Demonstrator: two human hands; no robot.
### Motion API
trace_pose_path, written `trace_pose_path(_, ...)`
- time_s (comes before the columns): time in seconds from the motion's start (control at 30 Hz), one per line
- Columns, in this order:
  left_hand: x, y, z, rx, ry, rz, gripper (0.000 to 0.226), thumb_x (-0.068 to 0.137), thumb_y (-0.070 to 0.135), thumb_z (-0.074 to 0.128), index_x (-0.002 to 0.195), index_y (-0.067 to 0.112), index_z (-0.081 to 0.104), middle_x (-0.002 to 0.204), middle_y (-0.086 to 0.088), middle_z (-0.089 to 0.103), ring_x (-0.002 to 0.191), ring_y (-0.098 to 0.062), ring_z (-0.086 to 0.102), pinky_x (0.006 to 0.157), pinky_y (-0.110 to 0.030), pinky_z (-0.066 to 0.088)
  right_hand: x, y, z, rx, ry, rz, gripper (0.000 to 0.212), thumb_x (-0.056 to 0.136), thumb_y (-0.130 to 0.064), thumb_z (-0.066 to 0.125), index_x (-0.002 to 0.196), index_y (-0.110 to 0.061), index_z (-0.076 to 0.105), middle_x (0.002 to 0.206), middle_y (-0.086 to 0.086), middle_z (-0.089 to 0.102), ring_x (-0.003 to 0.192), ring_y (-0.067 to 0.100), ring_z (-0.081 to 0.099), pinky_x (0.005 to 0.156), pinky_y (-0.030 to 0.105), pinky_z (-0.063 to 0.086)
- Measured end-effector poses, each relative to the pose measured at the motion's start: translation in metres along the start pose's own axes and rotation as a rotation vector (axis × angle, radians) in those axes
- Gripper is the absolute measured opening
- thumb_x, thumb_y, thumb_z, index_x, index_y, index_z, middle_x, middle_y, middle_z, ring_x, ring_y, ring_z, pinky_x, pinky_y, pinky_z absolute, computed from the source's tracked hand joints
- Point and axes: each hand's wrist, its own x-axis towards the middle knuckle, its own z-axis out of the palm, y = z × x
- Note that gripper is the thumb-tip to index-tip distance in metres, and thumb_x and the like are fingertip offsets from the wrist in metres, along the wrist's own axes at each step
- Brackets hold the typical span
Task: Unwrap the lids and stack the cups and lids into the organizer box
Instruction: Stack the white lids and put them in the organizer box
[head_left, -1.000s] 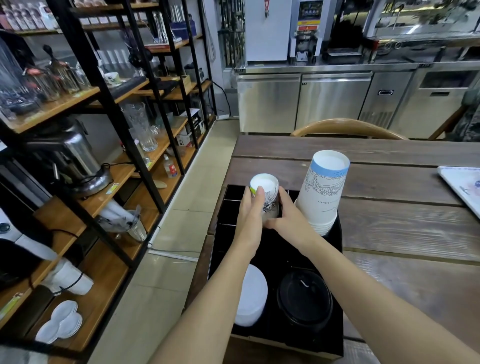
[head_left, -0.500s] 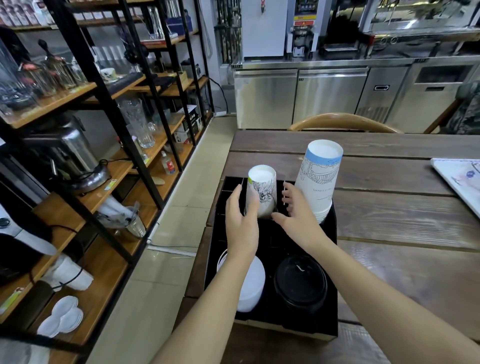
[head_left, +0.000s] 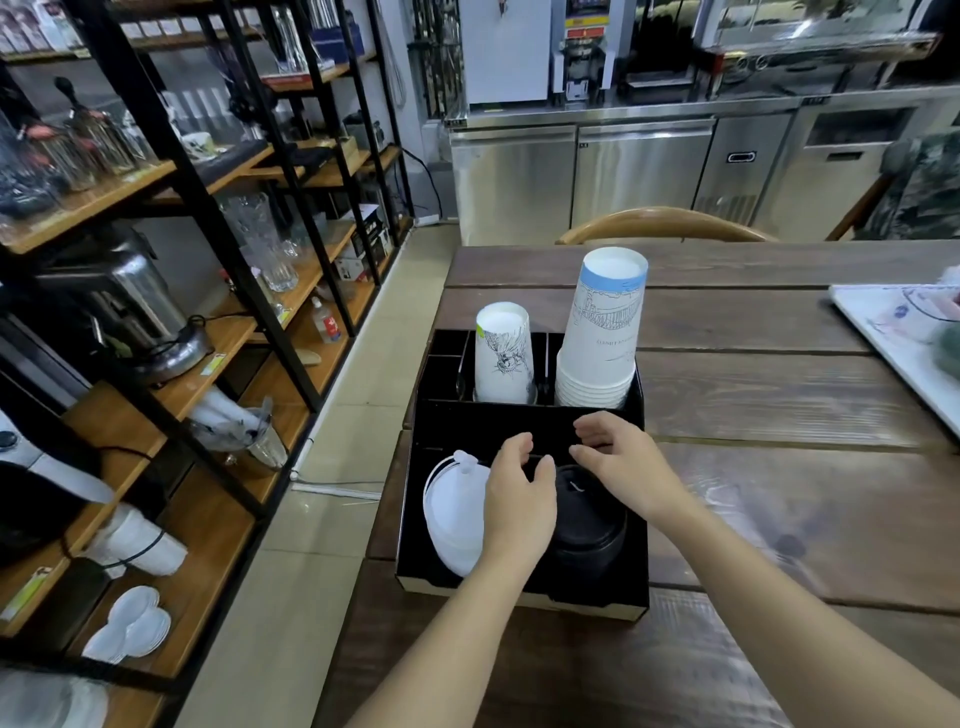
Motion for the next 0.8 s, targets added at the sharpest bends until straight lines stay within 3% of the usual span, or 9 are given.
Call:
trace_pose_path(0.23, -0.016, -0.012, 0.019, 0.032, -0.036, -0.144, 0.049, 0.097, 0.025, 0.043, 0.144, 0.017, 0.03, 0.147, 0.0, 0.04, 0.135, -0.02, 0.038, 0.112, -0.038, 0.034, -0.02, 0.011, -0.003, -0.053, -0.074, 0.058, 0.032, 0.089, -0.018, 0.058, 0.12, -0.012, 0.057, 0.121, 0.006, 0.062, 0.114, 0.019, 0.055, 0.1, 0.032, 0.042)
trace_pose_path(0.4, -0.021, -0.017, 0.026, 0.024, -0.048, -0.165, 0.043, 0.097, 0.028, 0.04, 0.139, 0.019, 0.035, 0.138, -0.002, 0.048, 0.125, -0.021, 0.047, 0.107, -0.04, 0.04, -0.03, 0.014, -0.007, -0.163, -0.103, 0.041, 0.023, 0.094, -0.023, 0.05, 0.112, -0.014, 0.06, 0.106, 0.004, 0.065, 0.098, 0.019, 0.058, 0.075, 0.024, 0.042)
trace_pose_path(0.6, -0.018, -0.014, 0.027, 0.059, -0.12, -0.107, 0.038, 0.1, 0.025, 0.034, 0.137, 0.02, 0.038, 0.135, -0.003, 0.047, 0.119, -0.018, 0.047, 0.102, -0.034, 0.042, -0.035, 0.017, -0.01, -0.244, -0.067, 0.037, 0.021, 0.094, -0.022, 0.05, 0.105, -0.006, 0.059, 0.102, 0.013, 0.065, 0.086, 0.02, 0.055, 0.064, 0.024, 0.038)
trace_pose_path(0.7, -0.015, -0.014, 0.024, 0.063, -0.154, -0.099, 0.037, 0.101, 0.023, 0.033, 0.137, 0.018, 0.038, 0.132, -0.003, 0.048, 0.113, -0.015, 0.047, 0.094, -0.027, 0.041, -0.033, 0.015, -0.01, -0.278, -0.069, 0.023, 0.021, 0.093, -0.022, 0.049, 0.103, -0.005, 0.058, 0.103, 0.016, 0.065, 0.092, 0.027, 0.059, 0.069, 0.027, 0.038)
trace_pose_path(0.8, -0.013, -0.014, 0.021, 0.118, -0.165, -0.087, 0.04, 0.1, 0.027, 0.036, 0.139, 0.018, 0.038, 0.137, -0.003, 0.048, 0.125, -0.02, 0.047, 0.103, -0.034, 0.042, -0.031, 0.016, -0.008, -0.304, -0.073, 0.004, 0.025, 0.094, -0.023, 0.047, 0.108, -0.005, 0.057, 0.107, 0.016, 0.065, 0.1, 0.029, 0.059, 0.073, 0.027, 0.038)
